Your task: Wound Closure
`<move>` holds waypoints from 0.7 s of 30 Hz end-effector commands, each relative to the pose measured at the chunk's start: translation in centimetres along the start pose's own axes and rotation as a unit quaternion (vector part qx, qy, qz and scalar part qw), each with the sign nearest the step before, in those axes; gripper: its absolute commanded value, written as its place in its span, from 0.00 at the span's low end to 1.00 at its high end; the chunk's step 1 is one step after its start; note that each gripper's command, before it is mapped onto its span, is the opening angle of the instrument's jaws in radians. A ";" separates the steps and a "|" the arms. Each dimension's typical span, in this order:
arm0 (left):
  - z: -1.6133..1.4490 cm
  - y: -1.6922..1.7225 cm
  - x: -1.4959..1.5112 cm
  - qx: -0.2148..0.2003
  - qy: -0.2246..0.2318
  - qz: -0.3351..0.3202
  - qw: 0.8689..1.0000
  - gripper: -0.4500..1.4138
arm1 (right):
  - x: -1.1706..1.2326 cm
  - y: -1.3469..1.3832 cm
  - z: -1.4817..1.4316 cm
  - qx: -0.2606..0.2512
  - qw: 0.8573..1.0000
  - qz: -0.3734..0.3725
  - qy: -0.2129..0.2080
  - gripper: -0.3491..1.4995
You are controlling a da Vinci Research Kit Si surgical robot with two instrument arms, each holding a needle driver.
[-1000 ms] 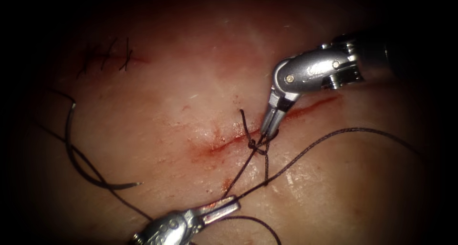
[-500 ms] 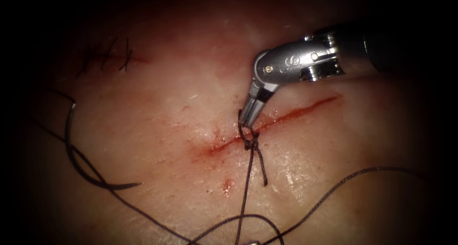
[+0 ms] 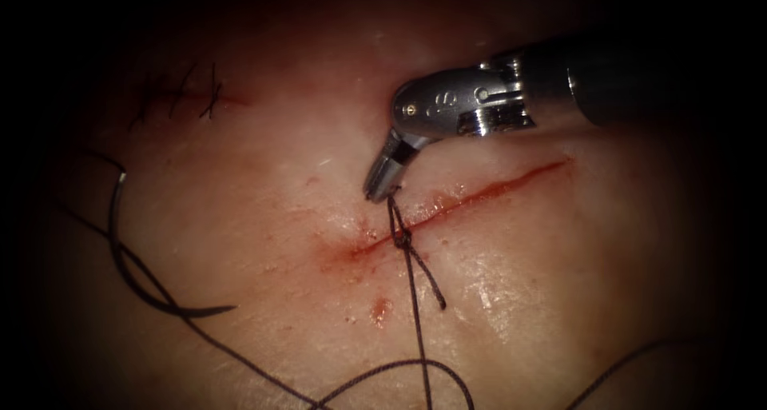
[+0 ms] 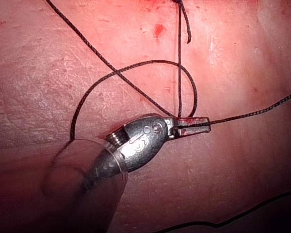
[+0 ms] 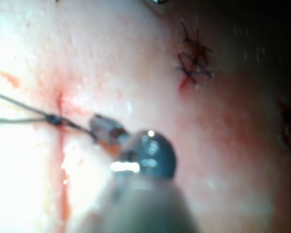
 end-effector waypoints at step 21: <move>0.24 0.33 -0.29 -0.002 0.001 -0.012 1.000 0.00 | -0.11 0.38 -0.16 -0.100 0.984 0.143 0.033 0.00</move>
